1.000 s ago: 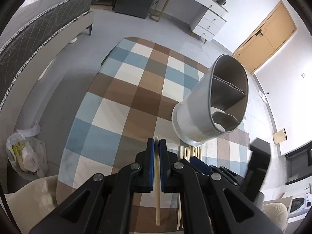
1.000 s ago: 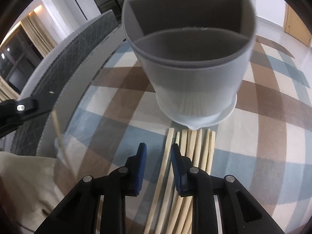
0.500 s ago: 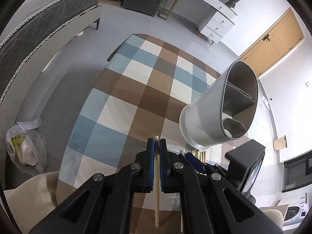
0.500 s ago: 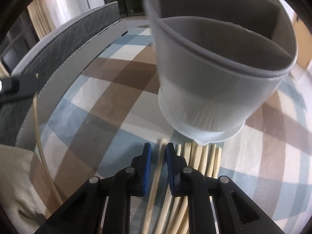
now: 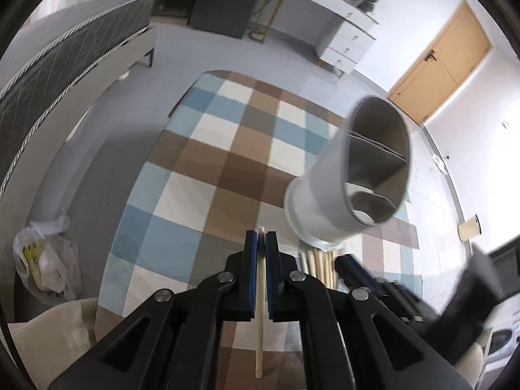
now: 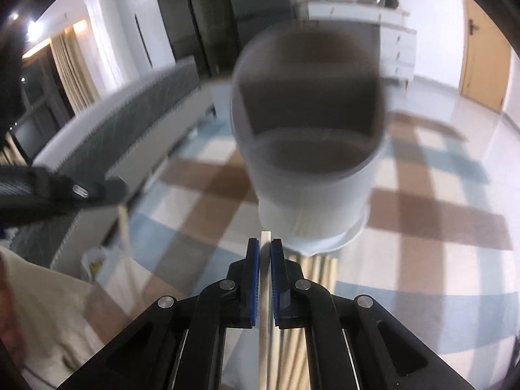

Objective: Organize utensils
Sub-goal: 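Lift both held chopsticks and carry them above the grey utensil holder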

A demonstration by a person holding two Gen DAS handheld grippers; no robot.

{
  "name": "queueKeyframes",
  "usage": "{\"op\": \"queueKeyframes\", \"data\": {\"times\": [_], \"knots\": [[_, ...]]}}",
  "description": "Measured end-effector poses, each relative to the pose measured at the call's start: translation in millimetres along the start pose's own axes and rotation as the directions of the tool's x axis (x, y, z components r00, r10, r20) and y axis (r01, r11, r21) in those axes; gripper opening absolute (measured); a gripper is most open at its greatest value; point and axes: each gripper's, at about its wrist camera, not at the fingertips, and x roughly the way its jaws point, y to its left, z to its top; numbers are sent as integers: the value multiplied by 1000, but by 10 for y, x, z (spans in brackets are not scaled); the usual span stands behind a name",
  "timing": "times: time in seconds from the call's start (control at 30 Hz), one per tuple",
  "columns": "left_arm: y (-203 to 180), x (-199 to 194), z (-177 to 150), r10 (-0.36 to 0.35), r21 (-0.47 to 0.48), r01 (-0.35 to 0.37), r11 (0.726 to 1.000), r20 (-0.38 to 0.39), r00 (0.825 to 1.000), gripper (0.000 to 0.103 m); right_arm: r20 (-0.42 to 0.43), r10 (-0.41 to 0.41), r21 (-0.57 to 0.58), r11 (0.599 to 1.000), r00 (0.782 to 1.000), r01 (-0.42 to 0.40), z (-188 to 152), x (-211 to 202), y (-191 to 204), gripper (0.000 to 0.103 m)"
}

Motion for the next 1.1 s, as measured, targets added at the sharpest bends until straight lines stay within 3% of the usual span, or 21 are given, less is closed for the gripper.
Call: {"op": "queueKeyframes", "data": {"times": [0.13,0.37,0.8,1.1], "knots": [[-159,-124,-41,0,57,-2,998,28,1000,1,101,3,21,1000,995,-5,-47,-488,-88,6],[-430,-375,-182,0,173,-16,985,92,996,1,197,-9,58,998,980,-2,-52,-851,-124,6],[-649,-498,-284,54,264,-78,961,96,994,0,302,30,163,983,953,-83,-92,-1131,-308,6],[-812,-697,-159,15,298,-49,953,113,993,0,395,18,188,977,918,-100,103,-1375,-418,6]]}}
